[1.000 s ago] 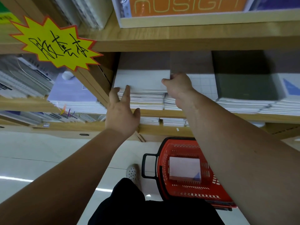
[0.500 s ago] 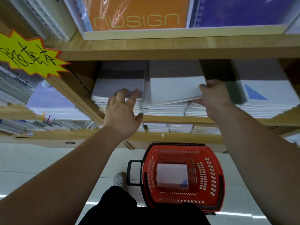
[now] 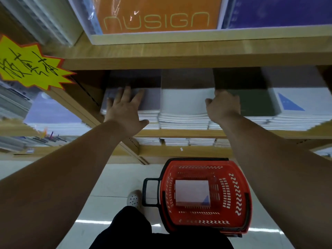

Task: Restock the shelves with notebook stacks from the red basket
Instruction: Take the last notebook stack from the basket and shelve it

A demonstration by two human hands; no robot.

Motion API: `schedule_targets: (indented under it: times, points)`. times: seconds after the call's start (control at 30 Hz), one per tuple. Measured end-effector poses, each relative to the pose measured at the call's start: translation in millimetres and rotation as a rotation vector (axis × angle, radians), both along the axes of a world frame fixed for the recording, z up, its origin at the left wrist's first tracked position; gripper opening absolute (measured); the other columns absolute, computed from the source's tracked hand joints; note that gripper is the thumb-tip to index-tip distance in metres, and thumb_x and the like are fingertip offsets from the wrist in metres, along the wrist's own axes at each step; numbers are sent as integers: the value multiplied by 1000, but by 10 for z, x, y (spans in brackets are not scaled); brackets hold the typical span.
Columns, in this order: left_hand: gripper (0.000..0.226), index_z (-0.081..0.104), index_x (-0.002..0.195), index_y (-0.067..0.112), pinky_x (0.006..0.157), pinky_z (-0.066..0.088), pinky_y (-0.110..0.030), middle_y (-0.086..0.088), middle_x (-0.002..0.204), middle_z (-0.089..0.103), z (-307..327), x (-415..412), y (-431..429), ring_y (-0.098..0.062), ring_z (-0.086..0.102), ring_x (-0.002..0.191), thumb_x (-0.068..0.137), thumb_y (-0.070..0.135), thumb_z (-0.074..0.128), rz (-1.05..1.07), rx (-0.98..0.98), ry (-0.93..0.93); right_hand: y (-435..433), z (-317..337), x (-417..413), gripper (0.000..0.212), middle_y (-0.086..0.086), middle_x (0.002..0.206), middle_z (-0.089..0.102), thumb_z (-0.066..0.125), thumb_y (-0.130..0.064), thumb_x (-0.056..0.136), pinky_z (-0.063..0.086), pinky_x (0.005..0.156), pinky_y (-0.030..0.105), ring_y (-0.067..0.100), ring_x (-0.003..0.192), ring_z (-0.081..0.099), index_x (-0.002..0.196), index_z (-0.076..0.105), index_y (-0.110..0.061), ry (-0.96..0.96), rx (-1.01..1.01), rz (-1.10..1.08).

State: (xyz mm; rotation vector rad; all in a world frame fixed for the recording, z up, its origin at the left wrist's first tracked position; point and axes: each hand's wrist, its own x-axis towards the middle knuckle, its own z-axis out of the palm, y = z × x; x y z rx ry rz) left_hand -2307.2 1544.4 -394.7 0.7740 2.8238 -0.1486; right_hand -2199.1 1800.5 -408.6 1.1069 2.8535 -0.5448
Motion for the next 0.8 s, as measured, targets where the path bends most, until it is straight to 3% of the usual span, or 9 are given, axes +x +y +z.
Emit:
schedule_targets:
  times: [0.1,0.2,0.33,0.4,0.47,0.53,0.63,0.7,0.8]
  points:
    - [91,-8,159,33,123,8,-58,-8,169,-6,-89,-67,16,-34,1,154,95,57,53,-44,-7,-7,-100,-8,41,53,19,144,37,54,-44,100,41,101,44,39,128,40,142,49,-11,15,37,-74]
    - [79,0,160,34,122,18,-57,-7,169,5,-123,-94,-18,-34,12,153,99,52,48,-83,29,50,-407,10,-2,53,16,140,43,57,-44,99,41,103,41,35,125,45,144,50,-19,223,42,-6]
    - [70,12,160,35,116,34,-48,-6,167,18,-30,-148,-115,-31,26,150,100,54,45,-185,19,88,-938,154,-273,57,8,132,64,55,-46,101,41,105,31,26,126,57,149,47,-17,306,-547,20]
    - [64,16,159,34,111,40,-44,-5,165,24,3,-121,-156,-29,31,148,103,51,41,-218,21,101,-1114,221,-373,61,10,144,58,57,-47,99,38,109,29,26,133,53,148,48,-11,263,-584,20]
    - [59,18,159,33,110,42,-43,-4,164,28,-3,-73,-193,-27,32,148,105,45,39,-215,65,76,-1223,262,-415,51,15,128,68,62,-44,96,50,104,39,31,114,66,127,65,-3,300,-605,-33]
    - [57,23,159,32,112,40,-44,-5,163,31,-38,-26,-217,-28,32,148,105,40,42,-193,147,51,-1252,319,-399,34,17,90,73,66,-35,94,60,80,48,31,79,74,94,69,-1,355,-702,-79]
    - [56,32,157,28,113,40,-47,-6,159,39,-77,89,-174,-33,38,144,104,35,48,-188,246,69,-1220,428,-306,16,8,84,68,67,-14,96,64,66,38,25,67,74,82,60,-16,426,-974,-128]
    - [55,37,155,26,111,41,-49,-6,156,44,-74,243,-60,-36,43,140,103,35,51,-200,278,94,-1122,461,-190,16,11,95,67,63,-4,96,64,67,37,27,75,73,86,62,-16,482,-1015,-122]
    - [54,48,149,22,104,43,-55,-12,147,54,-1,500,233,-43,50,129,98,36,60,-234,387,157,-875,478,62,25,11,106,65,56,0,99,64,72,39,26,84,71,117,61,-16,595,-1008,-143]
